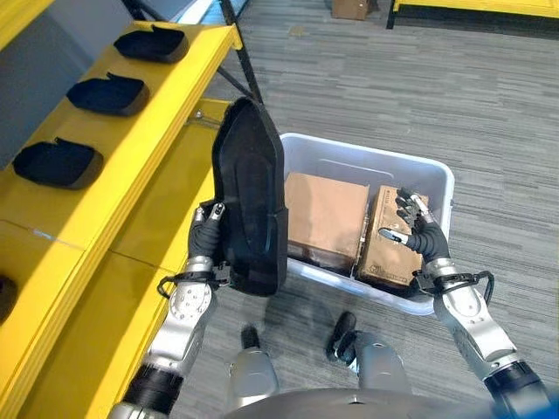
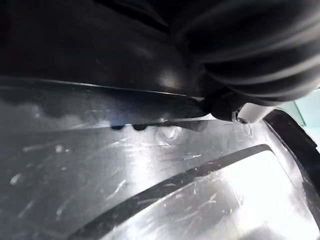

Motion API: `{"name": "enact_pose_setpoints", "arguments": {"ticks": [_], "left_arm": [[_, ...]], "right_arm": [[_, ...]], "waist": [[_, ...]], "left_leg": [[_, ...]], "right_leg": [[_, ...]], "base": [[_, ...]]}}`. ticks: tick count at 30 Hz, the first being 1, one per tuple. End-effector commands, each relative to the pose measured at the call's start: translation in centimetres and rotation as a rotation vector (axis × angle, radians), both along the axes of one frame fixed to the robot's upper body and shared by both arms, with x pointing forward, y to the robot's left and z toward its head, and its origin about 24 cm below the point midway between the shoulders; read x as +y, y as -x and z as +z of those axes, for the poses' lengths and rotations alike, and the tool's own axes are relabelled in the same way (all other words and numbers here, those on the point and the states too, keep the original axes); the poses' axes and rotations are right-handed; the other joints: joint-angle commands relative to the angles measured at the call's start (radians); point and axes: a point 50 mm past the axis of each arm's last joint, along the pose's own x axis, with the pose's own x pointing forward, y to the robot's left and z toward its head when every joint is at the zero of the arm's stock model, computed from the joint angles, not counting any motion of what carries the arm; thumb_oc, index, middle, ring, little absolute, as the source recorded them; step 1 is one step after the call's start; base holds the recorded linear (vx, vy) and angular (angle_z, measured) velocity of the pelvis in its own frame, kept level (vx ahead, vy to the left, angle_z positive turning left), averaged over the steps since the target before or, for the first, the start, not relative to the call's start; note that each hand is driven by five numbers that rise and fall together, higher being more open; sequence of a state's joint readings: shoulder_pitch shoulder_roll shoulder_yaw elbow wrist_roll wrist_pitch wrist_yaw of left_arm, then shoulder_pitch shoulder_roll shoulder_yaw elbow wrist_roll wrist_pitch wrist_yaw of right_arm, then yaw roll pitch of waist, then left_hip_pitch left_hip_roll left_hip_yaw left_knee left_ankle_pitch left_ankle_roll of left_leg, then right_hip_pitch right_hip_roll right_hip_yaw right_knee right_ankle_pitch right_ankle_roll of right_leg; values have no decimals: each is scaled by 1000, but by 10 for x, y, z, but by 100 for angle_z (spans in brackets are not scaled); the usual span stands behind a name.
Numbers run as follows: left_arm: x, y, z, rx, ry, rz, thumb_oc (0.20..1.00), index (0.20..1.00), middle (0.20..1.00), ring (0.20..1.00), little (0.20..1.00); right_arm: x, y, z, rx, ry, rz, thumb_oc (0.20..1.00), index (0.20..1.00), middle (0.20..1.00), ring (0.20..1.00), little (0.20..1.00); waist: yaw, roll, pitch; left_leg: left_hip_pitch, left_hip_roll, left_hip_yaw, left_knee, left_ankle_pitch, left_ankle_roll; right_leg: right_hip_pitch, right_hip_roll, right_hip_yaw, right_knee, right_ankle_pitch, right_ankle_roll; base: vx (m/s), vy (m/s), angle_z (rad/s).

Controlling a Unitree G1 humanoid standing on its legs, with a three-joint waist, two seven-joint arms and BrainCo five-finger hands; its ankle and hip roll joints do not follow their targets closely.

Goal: Move parts from the plastic box to the shelf.

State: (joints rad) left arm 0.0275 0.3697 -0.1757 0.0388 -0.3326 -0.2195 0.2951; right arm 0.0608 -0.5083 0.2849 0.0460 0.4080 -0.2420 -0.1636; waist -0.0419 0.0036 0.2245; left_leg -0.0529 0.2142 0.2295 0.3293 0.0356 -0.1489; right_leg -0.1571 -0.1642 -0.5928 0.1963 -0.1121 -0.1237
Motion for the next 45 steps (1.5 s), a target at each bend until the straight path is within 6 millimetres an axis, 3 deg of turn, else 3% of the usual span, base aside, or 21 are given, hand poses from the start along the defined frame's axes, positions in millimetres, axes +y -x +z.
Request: {"name": "enact_pose_setpoints", "arguments": {"ticks": [1, 5, 18, 20, 23, 24, 25, 26, 27, 29, 33, 38, 41, 43, 44, 45], "left_arm": [[6, -4, 49, -239, -11, -20, 200, 200, 200, 200, 200], [8, -3, 50, -236, -43, -26, 200, 200, 200, 200, 200], [22, 6, 51, -229, -97, 21, 200, 200, 200, 200, 200], [23, 7, 50, -227, -106, 23, 200, 200, 200, 200, 200], [24, 6, 50, -224, -115, 24, 200, 200, 200, 200, 200], [24, 6, 49, -221, -118, 25, 200, 200, 200, 200, 200], [23, 6, 48, -215, -116, 26, 200, 200, 200, 200, 200], [23, 6, 48, -216, -116, 27, 200, 200, 200, 200, 200], [21, 3, 45, -205, -115, 12, 200, 200, 200, 200, 200], [20, 5, 44, -194, -128, -19, 200, 200, 200, 200, 200], [21, 6, 44, -198, -121, -12, 200, 200, 200, 200, 200], [27, 20, 43, -206, -65, 22, 200, 200, 200, 200, 200], [24, 20, 42, -199, -61, 7, 200, 200, 200, 200, 200], [19, 16, 43, -206, -58, -20, 200, 200, 200, 200, 200], [17, 13, 44, -213, -49, -25, 200, 200, 200, 200, 200], [16, 11, 45, -218, -43, -31, 200, 200, 200, 200, 200]], "right_arm": [[4, -5, 22, -123, -55, 1, 1000, 1000, 1000, 1000, 1000], [8, -5, 19, -113, -80, -8, 1000, 1000, 1000, 1000, 1000], [24, -9, 9, -61, -84, 43, 1000, 1000, 1000, 1000, 1000], [27, -10, 7, -52, -92, 39, 1000, 1000, 1000, 1000, 1000], [33, -11, 3, -37, -113, 45, 1000, 1000, 1000, 1000, 1000], [36, -10, 3, -34, -122, 54, 1000, 1000, 1000, 1000, 1000], [38, -10, 2, -31, -131, 65, 1000, 1000, 1000, 1000, 1000], [38, -10, 3, -31, -131, 65, 1000, 1000, 1000, 1000, 1000], [38, -7, 2, -21, -144, 85, 1000, 1000, 1000, 1000, 1000], [37, -2, -1, -4, -151, 113, 1000, 1000, 1000, 1000, 1000], [41, -3, -4, 9, -165, 137, 1000, 1000, 1000, 1000, 1000], [47, -4, 2, -16, -165, 185, 1000, 1000, 1000, 1000, 1000], [43, -4, 3, -18, -152, 171, 1000, 1000, 1000, 1000, 1000], [37, -5, 3, -19, -135, 155, 1000, 1000, 1000, 1000, 1000], [34, -6, 4, -24, -131, 145, 1000, 1000, 1000, 1000, 1000], [30, -7, 6, -31, -125, 133, 1000, 1000, 1000, 1000, 1000]], "waist": [[-34, 38, -13], [-23, 38, -34], [43, -23, -37], [54, -29, -31], [50, -24, -20], [41, -24, -12], [24, -21, -9], [26, -22, -11], [-13, -14, 6], [-38, -27, 10], [-33, -61, -14], [19, -74, -51], [20, -70, -42], [14, -66, -5], [6, -68, 10], [-7, -74, 18]], "left_leg": [[91, -41, 11, -247, -57, 62], [112, -67, 13, -327, -82, 81], [66, -205, -58, -298, -159, 159], [47, -244, -83, -282, -168, 181], [53, -265, -111, -292, -169, 206], [53, -275, -114, -303, -148, 215], [59, -278, -137, -314, -139, 219], [56, -278, -134, -316, -136, 219], [65, -284, -178, -323, -116, 224], [73, -298, -225, -346, -93, 228], [67, -323, -268, -358, -71, 221], [51, -323, -247, -359, -68, 208], [22, -324, -243, -285, -87, 200], [-32, -348, -246, -154, -114, 172], [-45, -339, -217, -115, -128, 160], [-55, -301, -173, -72, -148, 157]], "right_leg": [[65, -49, 107, -57, 74, 205], [92, -83, 90, -85, 117, 231], [150, -210, 42, -155, 284, 333], [150, -239, 57, -149, 302, 347], [118, -246, 145, -66, 275, 329], [93, -235, 196, -52, 283, 305], [66, -185, 306, -45, 262, 288], [61, -185, 309, -45, 263, 287], [-4, -17, 518, 22, 180, 255], [-25, 132, 571, 66, 105, 214], [3, 239, 570, -5, 92, 185], [106, 224, 580, -205, 141, 180], [104, 221, 572, -181, 126, 168], [86, 208, 546, -133, 106, 155], [79, 194, 530, -116, 104, 152], [71, 173, 510, -101, 104, 154]], "base": [[32, 180, 56], [32, 203, 93], [1, 204, 19], [12, 358, 47], [18, 262, 42], [-20, 176, 56], [-40, 124, 58], [32, 164, 76], [39, 156, 67], [79, 107, 76], [48, -53, 64], [7, -85, 12], [-21, -46, 0], [-95, -9, 27], [-152, 28, 38], [-136, 45, 75]]}}
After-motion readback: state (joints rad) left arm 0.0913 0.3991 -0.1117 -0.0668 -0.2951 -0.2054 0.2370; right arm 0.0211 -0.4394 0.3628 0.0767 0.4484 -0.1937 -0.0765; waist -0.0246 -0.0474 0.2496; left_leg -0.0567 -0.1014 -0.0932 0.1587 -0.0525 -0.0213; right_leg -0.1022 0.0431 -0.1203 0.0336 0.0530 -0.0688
